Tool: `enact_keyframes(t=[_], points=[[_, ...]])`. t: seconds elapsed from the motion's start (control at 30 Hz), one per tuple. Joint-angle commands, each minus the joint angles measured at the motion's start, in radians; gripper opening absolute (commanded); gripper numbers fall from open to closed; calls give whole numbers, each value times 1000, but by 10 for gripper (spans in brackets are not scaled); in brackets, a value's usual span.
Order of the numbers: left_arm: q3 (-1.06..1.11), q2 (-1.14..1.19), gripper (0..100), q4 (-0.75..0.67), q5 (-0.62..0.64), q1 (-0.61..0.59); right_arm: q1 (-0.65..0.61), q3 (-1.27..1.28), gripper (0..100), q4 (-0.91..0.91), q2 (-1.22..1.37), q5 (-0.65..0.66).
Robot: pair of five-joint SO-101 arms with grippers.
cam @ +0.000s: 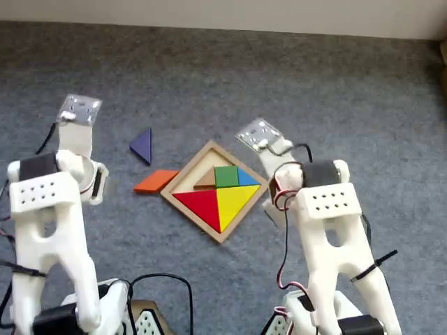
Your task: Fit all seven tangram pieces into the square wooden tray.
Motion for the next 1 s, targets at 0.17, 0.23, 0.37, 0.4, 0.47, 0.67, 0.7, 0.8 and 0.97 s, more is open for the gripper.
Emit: enact_keyframes(t=[0.17,0.23,0.37,0.4,0.47,0.67,0.7,0.8,0.97], points=[[-496,437,232,235,-209,173,151,265,4,-329,-38,-196],[-564,547,232,250,-233,203,174,306,4,-397,-38,-239],[-654,700,239,242,-264,252,243,361,4,-504,-38,-265],[-668,728,254,233,-264,263,254,377,4,-526,-38,-265],[-684,780,292,209,-261,282,263,407,4,-561,-38,-265],[-687,878,305,109,-259,325,262,429,4,-585,-38,-265],[-687,891,305,89,-259,326,262,429,4,-585,-38,-265],[-687,932,305,31,-258,325,262,430,4,-585,-38,-265],[-690,974,289,3,-261,312,262,432,4,-585,-38,-265]])
